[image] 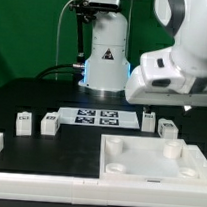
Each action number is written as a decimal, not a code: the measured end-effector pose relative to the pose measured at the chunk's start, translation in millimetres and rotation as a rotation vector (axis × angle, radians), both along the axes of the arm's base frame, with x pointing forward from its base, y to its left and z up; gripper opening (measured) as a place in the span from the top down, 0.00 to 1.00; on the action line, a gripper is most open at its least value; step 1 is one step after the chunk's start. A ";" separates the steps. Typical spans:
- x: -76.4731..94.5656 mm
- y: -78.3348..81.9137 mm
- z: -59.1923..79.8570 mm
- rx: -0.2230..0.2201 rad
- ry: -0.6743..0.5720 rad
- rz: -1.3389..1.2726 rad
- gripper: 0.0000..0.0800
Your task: Assemble one leg
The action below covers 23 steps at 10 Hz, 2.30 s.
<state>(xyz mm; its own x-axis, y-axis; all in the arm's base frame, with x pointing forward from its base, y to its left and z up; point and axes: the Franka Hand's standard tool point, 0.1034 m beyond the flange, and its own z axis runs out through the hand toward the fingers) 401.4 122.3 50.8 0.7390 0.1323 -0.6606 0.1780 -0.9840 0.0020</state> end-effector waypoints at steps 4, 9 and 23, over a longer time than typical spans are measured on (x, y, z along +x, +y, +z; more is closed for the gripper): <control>3.1 14.1 -12.0 -0.016 0.184 0.014 0.19; -4.7 10.3 -38.6 -0.004 0.180 0.011 0.19; -9.7 11.2 -43.5 -0.004 0.176 0.012 0.64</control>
Offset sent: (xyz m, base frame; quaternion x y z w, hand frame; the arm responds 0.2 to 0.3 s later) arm 0.0036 0.0136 -0.0096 0.0138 -0.0154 -0.0070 0.9998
